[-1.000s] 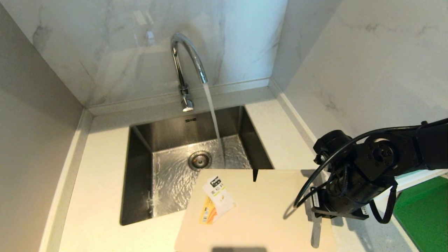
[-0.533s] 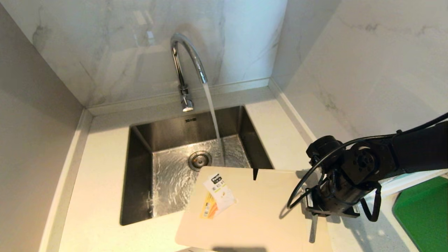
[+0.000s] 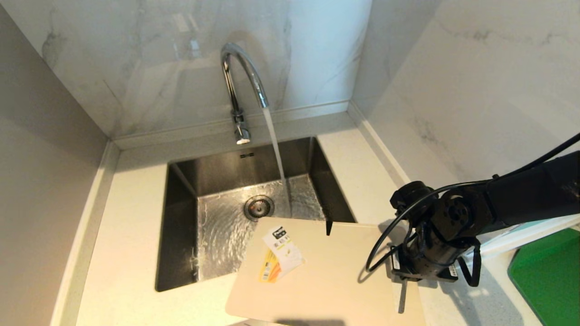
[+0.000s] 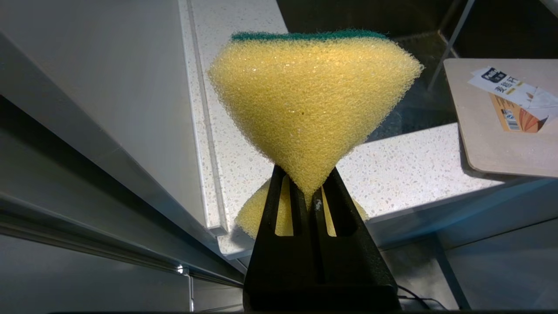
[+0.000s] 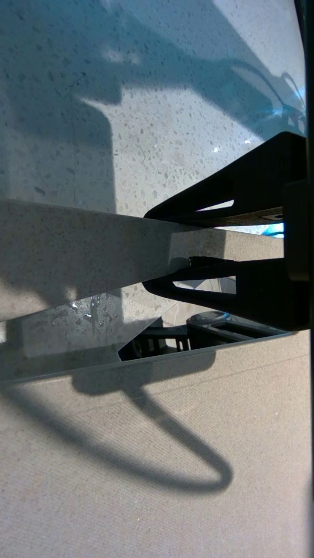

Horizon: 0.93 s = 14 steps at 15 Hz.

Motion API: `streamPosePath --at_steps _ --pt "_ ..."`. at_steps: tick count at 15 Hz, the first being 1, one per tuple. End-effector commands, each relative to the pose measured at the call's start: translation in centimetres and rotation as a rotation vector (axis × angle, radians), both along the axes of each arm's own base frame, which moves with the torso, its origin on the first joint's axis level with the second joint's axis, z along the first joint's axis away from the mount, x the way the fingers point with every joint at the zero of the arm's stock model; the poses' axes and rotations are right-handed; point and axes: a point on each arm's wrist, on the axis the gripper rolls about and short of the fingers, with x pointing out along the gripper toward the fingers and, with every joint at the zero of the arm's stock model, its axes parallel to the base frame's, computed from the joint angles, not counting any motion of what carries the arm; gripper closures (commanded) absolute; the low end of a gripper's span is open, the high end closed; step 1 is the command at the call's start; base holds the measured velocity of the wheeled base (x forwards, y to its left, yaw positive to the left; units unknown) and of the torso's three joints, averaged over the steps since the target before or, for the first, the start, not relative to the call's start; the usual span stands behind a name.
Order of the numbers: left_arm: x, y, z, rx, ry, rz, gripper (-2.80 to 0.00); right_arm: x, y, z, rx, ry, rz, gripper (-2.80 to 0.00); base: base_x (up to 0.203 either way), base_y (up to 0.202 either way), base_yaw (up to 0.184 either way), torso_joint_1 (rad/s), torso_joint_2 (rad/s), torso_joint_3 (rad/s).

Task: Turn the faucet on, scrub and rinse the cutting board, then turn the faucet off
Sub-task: Put down the cutting board

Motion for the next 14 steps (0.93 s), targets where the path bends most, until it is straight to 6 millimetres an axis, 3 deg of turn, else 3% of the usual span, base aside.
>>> streamPosePath --at_steps 1,14 --pt "0.0 0.0 0.01 -0.001 -0.001 0.001 0.0 0.17 0.01 -0.09 -0.006 0.003 0.011 0.0 0.0 0.0 0.0 0.0 0.0 0.0" --pt "0.0 0.0 0.01 -0.001 -0.001 0.001 0.0 1.02 0.21 0.25 0.004 -0.024 0.01 0.0 0.0 0.0 0.0 0.0 0.0 0.0"
